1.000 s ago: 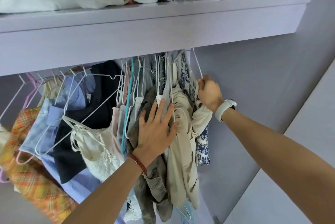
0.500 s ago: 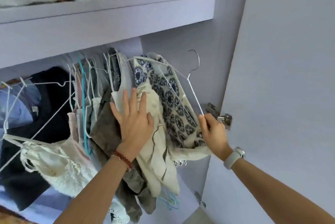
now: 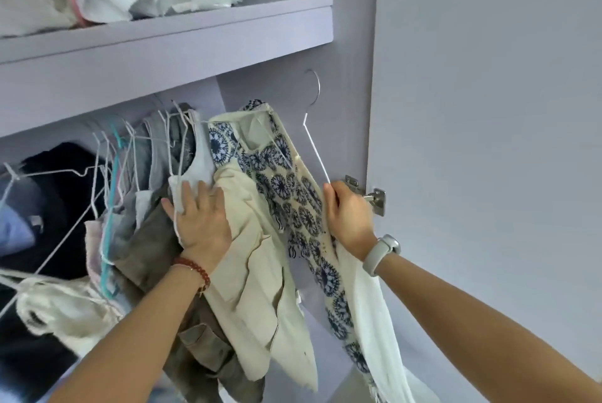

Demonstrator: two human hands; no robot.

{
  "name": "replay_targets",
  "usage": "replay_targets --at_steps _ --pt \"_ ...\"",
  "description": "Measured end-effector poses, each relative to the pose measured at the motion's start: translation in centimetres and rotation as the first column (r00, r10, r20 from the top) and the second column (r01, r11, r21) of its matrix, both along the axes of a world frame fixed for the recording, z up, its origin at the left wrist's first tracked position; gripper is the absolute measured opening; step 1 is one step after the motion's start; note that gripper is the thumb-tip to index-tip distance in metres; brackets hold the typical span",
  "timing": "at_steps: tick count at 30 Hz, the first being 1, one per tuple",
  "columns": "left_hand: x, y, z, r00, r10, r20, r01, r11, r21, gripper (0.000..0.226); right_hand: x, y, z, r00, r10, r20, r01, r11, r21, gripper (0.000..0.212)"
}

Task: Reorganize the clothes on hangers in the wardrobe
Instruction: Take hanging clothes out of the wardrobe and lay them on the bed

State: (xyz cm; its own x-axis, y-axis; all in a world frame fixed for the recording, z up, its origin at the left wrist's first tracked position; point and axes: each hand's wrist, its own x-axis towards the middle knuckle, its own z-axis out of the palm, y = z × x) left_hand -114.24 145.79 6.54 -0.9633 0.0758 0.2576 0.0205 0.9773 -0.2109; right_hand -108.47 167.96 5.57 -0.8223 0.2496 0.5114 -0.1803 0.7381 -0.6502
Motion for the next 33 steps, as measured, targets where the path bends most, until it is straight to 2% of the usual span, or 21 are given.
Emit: replay_targets --at_steps 4,10,13,17,22,27,33 --pt "-0.4 -2.9 -0.3 0.995 0.001 0.097 0.006 0.998 -0.067 0.046 -5.0 -1.9 2.0 0.998 0.002 0.068 -0.001 1.000 -0.012 0.038" --pt "-0.3 -5.1 -1.1 0.994 -0.112 0.019 0.113 0.986 -0.119 0.043 -13.2 -4.8 3.8 0.993 0.009 0.115 -0.007 1.000 -0.012 0.035" --pt "-0.3 -6.4 -1.3 0.990 -0.138 0.010 0.138 0.985 -0.107 0.045 -16.6 -6.2 3.7 0.987 0.037 0.158 -0.031 0.998 -0.046 0.035" --pt "-0.2 -7.0 -1.0 0.984 -0.164 -0.077 0.153 0.980 -0.131 0.038 -19.4 -7.1 2.4 0.980 0.065 0.189 -0.046 0.994 -0.103 0.036" --pt "-0.3 -7.7 -1.1 0.985 -0.144 -0.098 0.129 0.980 -0.148 0.040 -19.1 -5.1 -1.6 0.972 0.041 0.230 -0.020 0.996 -0.092 0.035" --pt "-0.4 -8.4 -1.0 0.976 -0.166 -0.138 0.147 0.980 -0.136 0.039 -16.1 -3.7 -4.8 0.989 0.012 0.146 0.002 0.995 -0.095 0.033" --pt "-0.1 -7.9 -0.9 0.985 -0.147 -0.091 0.137 0.984 -0.110 0.040 -9.6 -1.1 -7.2 0.994 -0.001 0.110 0.013 0.994 -0.109 0.031"
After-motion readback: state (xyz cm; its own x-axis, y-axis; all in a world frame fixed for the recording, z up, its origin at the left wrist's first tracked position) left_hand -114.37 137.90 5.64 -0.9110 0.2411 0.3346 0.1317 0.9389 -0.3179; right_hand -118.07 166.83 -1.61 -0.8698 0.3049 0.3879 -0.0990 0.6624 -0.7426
